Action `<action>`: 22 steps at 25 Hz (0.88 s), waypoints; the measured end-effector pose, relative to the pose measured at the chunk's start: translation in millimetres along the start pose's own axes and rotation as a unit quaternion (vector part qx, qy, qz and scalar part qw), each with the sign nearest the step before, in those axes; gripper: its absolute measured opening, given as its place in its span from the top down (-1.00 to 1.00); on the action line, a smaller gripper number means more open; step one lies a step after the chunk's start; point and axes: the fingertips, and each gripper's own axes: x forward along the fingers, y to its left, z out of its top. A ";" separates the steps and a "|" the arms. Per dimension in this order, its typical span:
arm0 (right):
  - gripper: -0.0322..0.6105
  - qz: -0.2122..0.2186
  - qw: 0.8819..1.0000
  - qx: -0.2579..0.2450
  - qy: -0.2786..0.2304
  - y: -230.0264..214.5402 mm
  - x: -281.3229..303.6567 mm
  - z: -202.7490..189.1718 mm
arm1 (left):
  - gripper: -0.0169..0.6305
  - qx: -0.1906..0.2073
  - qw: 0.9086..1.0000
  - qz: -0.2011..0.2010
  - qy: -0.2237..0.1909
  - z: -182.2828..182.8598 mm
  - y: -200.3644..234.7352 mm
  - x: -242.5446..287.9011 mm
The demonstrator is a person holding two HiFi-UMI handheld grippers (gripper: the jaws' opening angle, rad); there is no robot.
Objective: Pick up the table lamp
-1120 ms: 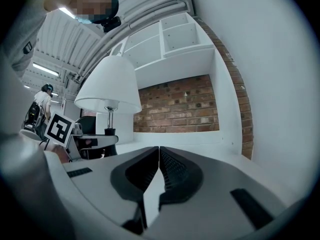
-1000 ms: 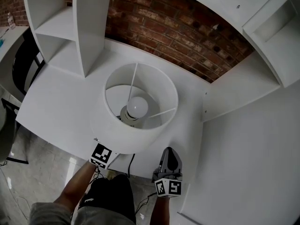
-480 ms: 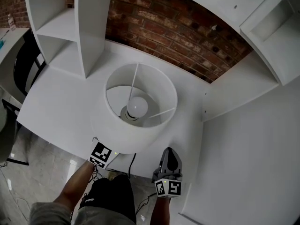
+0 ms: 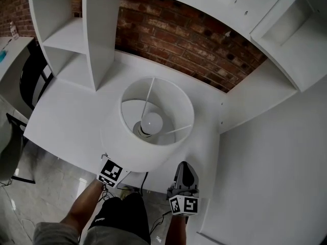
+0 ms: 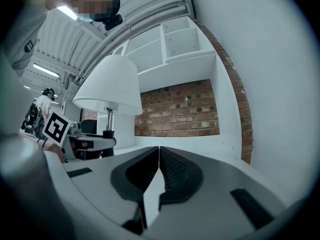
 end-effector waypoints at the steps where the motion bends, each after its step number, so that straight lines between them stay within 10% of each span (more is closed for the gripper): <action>1: 0.83 -0.001 1.000 0.000 0.000 -0.3 -1.1 3.9 | 0.48 0.000 1.000 -0.002 0.000 2.8 -1.3 -1.1; 22: 0.83 -0.003 1.000 -0.012 -0.017 22.0 -30.8 152.8 | 0.48 0.009 1.000 -0.014 0.009 146.8 -31.6 -58.4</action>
